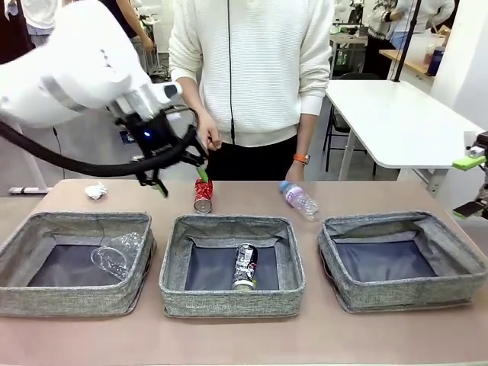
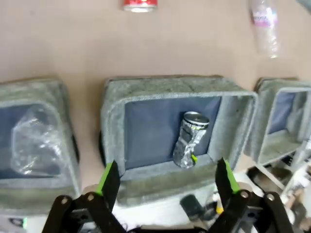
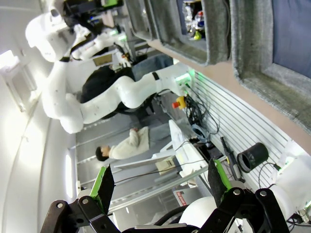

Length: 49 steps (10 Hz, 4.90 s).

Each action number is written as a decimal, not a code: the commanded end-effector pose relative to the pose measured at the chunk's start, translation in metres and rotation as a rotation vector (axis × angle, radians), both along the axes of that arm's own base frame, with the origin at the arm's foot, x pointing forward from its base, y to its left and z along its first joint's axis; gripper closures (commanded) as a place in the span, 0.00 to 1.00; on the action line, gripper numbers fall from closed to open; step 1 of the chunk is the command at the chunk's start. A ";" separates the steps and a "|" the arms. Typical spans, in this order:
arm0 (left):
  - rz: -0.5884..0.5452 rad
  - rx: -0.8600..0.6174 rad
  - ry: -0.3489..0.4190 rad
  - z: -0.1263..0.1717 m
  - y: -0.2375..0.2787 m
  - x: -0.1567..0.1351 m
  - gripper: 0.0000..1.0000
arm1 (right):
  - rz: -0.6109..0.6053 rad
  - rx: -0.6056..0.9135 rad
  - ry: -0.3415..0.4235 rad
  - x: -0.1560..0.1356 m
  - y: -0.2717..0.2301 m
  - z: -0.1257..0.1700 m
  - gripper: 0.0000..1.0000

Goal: Sort the waste into the appropriate baskets.
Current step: Pick up the waste item pointed out by the person.

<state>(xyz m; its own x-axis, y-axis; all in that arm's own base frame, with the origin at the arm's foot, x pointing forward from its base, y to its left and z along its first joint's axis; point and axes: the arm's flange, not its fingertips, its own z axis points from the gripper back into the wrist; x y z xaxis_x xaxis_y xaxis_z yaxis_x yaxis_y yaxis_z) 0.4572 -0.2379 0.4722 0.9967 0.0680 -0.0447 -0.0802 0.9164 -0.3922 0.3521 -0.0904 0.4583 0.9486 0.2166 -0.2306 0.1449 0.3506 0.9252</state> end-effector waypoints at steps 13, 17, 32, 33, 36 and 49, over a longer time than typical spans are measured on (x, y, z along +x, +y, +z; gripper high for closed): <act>-0.080 0.262 -0.225 -0.099 -0.040 0.159 0.00 | -0.006 0.003 0.008 0.001 0.000 0.005 0.00; -0.088 0.274 -0.211 -0.140 -0.038 0.162 0.00 | -0.006 0.003 0.008 0.001 0.000 0.005 0.00; -0.068 0.260 -0.206 -0.148 -0.035 0.162 1.00 | -0.006 0.003 0.008 0.001 0.000 0.005 0.00; -0.068 0.249 -0.200 -0.147 -0.034 0.161 1.00 | -0.006 0.003 0.008 0.001 0.000 0.005 0.00; -0.139 0.125 -0.165 -0.110 -0.054 0.139 1.00 | -0.006 0.003 0.008 0.001 0.000 0.005 0.00; 0.223 -0.043 -0.079 0.063 -0.074 -0.012 0.73 | -0.006 0.003 0.008 0.001 0.000 0.005 0.00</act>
